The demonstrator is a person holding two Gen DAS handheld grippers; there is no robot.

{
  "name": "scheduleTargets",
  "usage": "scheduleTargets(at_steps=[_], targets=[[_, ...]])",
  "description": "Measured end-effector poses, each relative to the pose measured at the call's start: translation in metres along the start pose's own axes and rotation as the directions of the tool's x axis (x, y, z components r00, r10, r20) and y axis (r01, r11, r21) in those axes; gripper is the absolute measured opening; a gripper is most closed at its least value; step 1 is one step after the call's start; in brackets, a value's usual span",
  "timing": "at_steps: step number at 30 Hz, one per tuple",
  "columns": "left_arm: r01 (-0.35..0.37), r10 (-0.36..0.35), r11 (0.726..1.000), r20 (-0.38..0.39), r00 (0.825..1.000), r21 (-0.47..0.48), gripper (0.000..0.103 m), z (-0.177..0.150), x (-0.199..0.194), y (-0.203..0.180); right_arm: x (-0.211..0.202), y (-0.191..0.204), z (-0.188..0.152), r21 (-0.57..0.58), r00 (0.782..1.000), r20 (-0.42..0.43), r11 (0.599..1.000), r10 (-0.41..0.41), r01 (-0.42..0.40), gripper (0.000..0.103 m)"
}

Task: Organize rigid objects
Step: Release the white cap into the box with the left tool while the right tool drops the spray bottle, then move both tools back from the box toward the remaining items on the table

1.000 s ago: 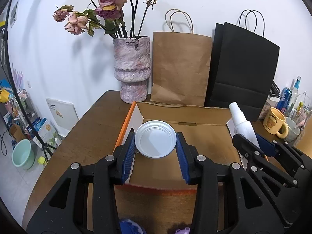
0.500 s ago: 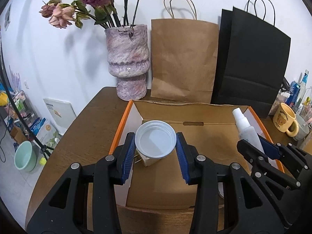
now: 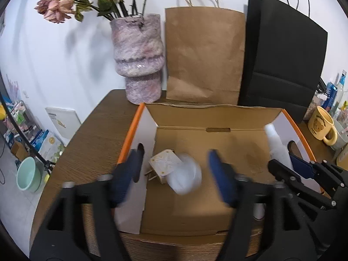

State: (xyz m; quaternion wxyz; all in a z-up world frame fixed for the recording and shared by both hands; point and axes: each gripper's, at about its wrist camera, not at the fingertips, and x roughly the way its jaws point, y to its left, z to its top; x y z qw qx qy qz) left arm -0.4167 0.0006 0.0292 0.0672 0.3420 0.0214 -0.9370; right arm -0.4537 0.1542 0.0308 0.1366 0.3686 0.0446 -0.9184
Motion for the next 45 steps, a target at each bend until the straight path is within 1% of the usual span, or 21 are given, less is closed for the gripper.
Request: scheduleTargets(at_steps=[1, 2, 3, 4, 5, 9, 18, 26, 36, 45], targets=[[-0.002, 0.002, 1.0, 0.008, 1.0, -0.003, 0.084, 0.0, -0.001, 0.001, 0.0, -0.002, 0.0, 0.008, 1.0, -0.002, 1.0, -0.01, 0.01, 0.036], [-0.004, 0.004, 1.0, 0.017, 1.0, -0.01, 0.091, 0.001, -0.003, 0.002, 0.0, -0.005, 0.0, 0.014, 1.0, -0.003, 1.0, -0.022, 0.022, 0.049], [-0.003, 0.004, 1.0, 0.02, 1.0, -0.017, 0.102, 0.002, -0.004, 0.004, 0.0, -0.008, 0.001, 0.023, 0.999, -0.002, 0.999, -0.035, 0.035, 0.062], [-0.003, 0.003, 1.0, 0.023, 1.0, -0.028, 0.103, 0.003, -0.004, 0.006, -0.001, -0.01, 0.001, 0.029, 0.999, 0.0, 0.999, -0.04, 0.04, 0.092], [-0.002, 0.003, 0.999, 0.025, 1.0, -0.035, 0.103, 0.003, -0.005, 0.007, -0.002, -0.012, 0.001, 0.034, 0.999, 0.005, 0.998, -0.043, 0.043, 0.103], [-0.001, 0.002, 0.999, 0.02, 1.0, -0.044, 0.103, 0.003, -0.005, 0.009, -0.006, -0.015, 0.002, 0.041, 0.999, 0.021, 0.998, -0.037, 0.036, 0.103], [0.0, 0.001, 0.999, 0.019, 1.0, -0.045, 0.103, 0.003, -0.005, 0.01, -0.006, -0.012, 0.002, 0.033, 0.999, 0.024, 0.999, -0.034, 0.034, 0.103], [0.006, -0.004, 0.998, 0.034, 0.999, -0.056, 0.103, 0.003, -0.012, 0.012, -0.011, -0.009, 0.002, 0.018, 0.999, 0.035, 0.999, -0.033, 0.033, 0.103], [0.006, -0.001, 0.998, 0.084, 0.996, -0.063, 0.103, 0.0, -0.035, 0.014, -0.036, -0.003, -0.002, -0.009, 0.996, 0.083, 0.999, -0.04, 0.04, 0.103], [0.01, -0.003, 0.998, 0.104, 0.995, -0.061, 0.103, -0.011, -0.056, 0.019, -0.062, -0.001, -0.014, -0.02, 0.992, 0.116, 0.999, -0.041, 0.044, 0.103]])
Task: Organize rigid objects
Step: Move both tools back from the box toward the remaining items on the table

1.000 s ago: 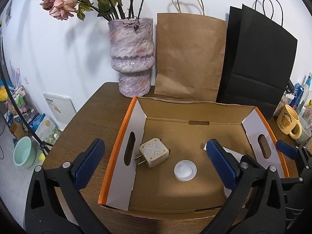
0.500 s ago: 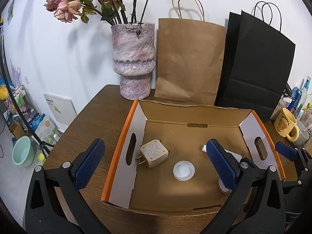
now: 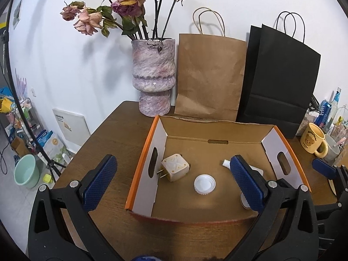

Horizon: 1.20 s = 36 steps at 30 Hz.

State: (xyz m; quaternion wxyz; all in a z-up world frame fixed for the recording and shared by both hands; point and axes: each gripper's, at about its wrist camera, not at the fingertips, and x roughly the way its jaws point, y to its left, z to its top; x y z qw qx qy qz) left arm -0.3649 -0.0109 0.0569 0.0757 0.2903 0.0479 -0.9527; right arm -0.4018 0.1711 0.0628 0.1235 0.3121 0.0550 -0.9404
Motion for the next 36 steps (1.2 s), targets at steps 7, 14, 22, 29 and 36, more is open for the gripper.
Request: scheduleTargets(at_steps=[7, 14, 22, 29, 36], targets=[[0.012, -0.012, 1.0, 0.012, 1.0, 0.008, 0.103, -0.011, -0.021, 0.002, -0.023, 0.003, -0.011, -0.005, 1.0, 0.018, 1.0, -0.001, 0.001, 0.103], [0.032, -0.032, 0.999, 0.026, 0.999, 0.013, 0.103, -0.021, -0.045, 0.005, -0.048, 0.008, -0.027, -0.016, 1.0, 0.029, 1.0, -0.001, 0.001, 0.103], [0.053, -0.054, 0.998, 0.032, 0.998, 0.021, 0.103, -0.034, -0.071, 0.007, -0.073, 0.014, -0.046, -0.019, 1.0, 0.03, 1.0, -0.004, 0.005, 0.103], [0.063, -0.064, 0.998, 0.018, 0.998, 0.029, 0.103, -0.053, -0.09, 0.015, -0.093, 0.018, -0.068, -0.026, 1.0, 0.017, 1.0, 0.003, -0.003, 0.103], [0.068, -0.068, 0.997, -0.001, 0.998, 0.046, 0.103, -0.072, -0.106, 0.02, -0.111, 0.023, -0.089, -0.036, 1.0, 0.005, 0.999, 0.0, 0.0, 0.103]])
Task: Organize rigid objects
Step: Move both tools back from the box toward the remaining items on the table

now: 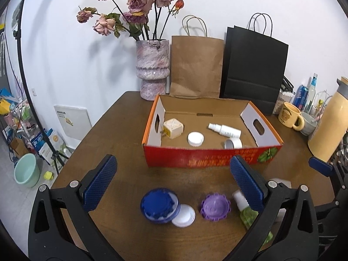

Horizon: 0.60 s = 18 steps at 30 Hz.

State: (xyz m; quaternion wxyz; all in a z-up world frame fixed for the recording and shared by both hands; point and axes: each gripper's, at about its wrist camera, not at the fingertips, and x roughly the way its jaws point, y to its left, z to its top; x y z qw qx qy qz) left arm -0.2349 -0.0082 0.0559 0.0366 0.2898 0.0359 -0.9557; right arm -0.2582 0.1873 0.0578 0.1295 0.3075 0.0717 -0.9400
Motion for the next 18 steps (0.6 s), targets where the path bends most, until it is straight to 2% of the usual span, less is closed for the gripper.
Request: scheduleTargets(at_steps=[18], targets=[[0.006, -0.003, 0.999, -0.071, 0.997, 0.033, 0.103, -0.047, -0.018, 0.01, -0.027, 0.011, -0.049, -0.014, 0.998, -0.057, 1.0, -0.005, 0.004, 0.103]])
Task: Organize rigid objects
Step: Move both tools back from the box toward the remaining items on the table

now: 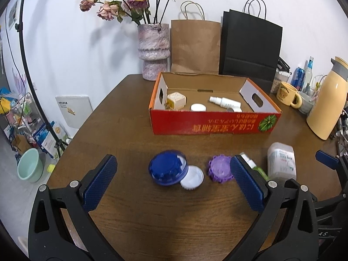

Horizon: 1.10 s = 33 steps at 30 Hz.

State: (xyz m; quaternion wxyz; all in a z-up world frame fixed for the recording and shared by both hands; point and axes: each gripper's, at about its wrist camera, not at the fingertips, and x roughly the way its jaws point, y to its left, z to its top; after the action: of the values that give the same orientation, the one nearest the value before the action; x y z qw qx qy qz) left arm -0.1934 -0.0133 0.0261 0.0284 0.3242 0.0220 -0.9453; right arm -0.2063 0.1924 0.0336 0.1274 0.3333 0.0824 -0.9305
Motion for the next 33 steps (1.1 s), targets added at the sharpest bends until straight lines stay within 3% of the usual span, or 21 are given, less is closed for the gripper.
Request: scheduleTargets(at_steps=[18, 26, 29, 33], targets=[[-0.014, 0.014, 1.0, -0.059, 0.998, -0.002, 0.103, -0.028, 0.006, 0.018, 0.005, 0.015, -0.028, -0.013, 0.998, -0.061, 1.0, 0.004, -0.005, 0.103], [-0.018, 0.018, 1.0, -0.063, 0.998, -0.013, 0.103, -0.028, 0.009, 0.024, 0.017, 0.027, -0.029, -0.043, 0.994, -0.093, 0.997, 0.061, -0.065, 0.103], [-0.02, 0.019, 1.0, -0.065, 0.998, -0.015, 0.103, -0.028, 0.011, 0.026, 0.025, 0.031, -0.029, -0.05, 0.99, -0.115, 0.995, 0.082, -0.089, 0.087], [-0.024, 0.023, 1.0, -0.068, 0.997, -0.019, 0.103, -0.028, 0.013, 0.029, 0.035, 0.032, -0.028, -0.054, 0.986, -0.143, 0.994, 0.086, -0.095, 0.079]])
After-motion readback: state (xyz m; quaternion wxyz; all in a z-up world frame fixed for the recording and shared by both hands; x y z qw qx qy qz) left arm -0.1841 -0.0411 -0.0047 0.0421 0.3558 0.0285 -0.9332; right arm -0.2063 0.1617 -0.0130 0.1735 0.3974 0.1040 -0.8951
